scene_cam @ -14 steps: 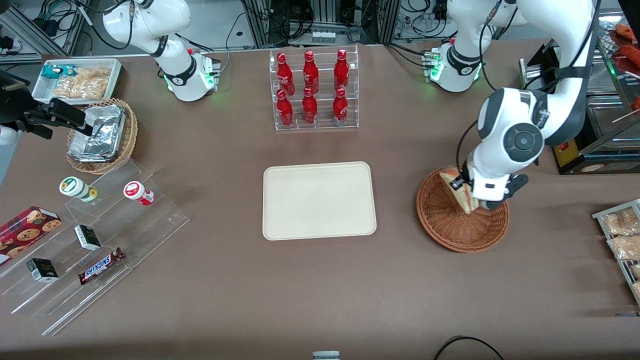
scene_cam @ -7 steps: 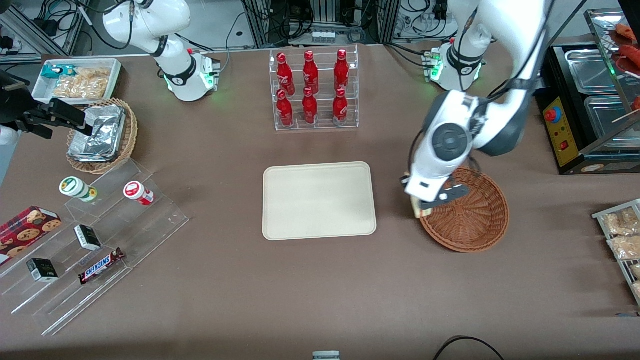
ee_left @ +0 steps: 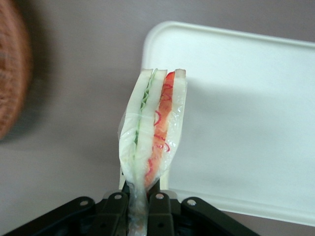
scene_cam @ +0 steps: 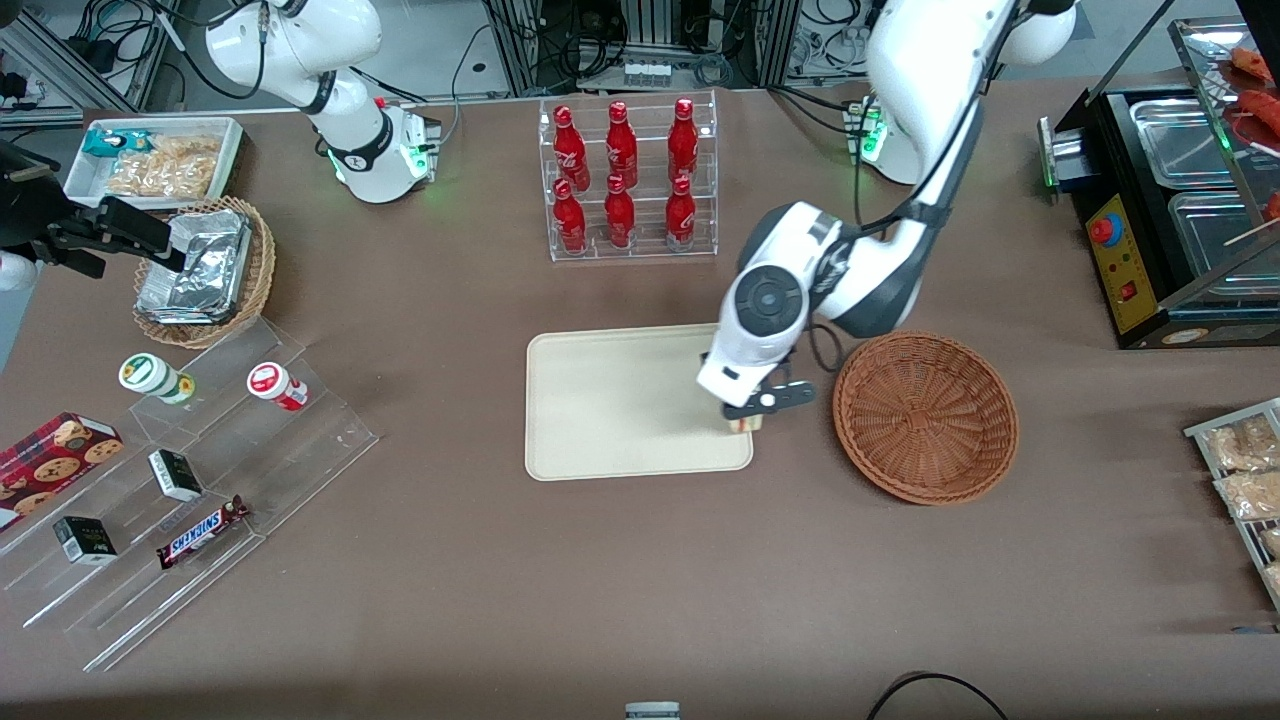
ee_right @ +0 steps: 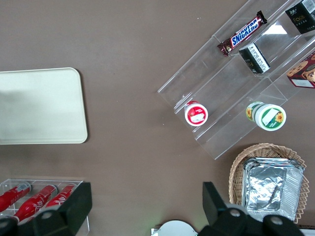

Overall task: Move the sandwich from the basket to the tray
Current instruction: 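Lift the sandwich and carry it with the left gripper over the tray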

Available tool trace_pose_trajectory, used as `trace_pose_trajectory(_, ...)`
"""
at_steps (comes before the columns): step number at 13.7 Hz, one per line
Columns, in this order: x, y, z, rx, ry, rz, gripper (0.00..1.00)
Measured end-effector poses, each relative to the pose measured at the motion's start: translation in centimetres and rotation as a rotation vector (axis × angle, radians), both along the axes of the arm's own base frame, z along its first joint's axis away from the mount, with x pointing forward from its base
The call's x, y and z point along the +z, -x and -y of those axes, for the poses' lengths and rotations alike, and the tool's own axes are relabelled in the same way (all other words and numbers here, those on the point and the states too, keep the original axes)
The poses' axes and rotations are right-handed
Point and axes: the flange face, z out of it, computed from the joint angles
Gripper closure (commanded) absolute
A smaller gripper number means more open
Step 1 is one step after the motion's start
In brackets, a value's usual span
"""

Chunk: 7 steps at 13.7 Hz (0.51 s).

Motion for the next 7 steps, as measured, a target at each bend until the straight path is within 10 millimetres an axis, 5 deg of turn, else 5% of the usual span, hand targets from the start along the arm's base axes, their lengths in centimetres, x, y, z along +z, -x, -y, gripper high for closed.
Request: trace_pose_trajectory(7,-4.1,3.9,10.4,0.007,0.023,0.044,0.93)
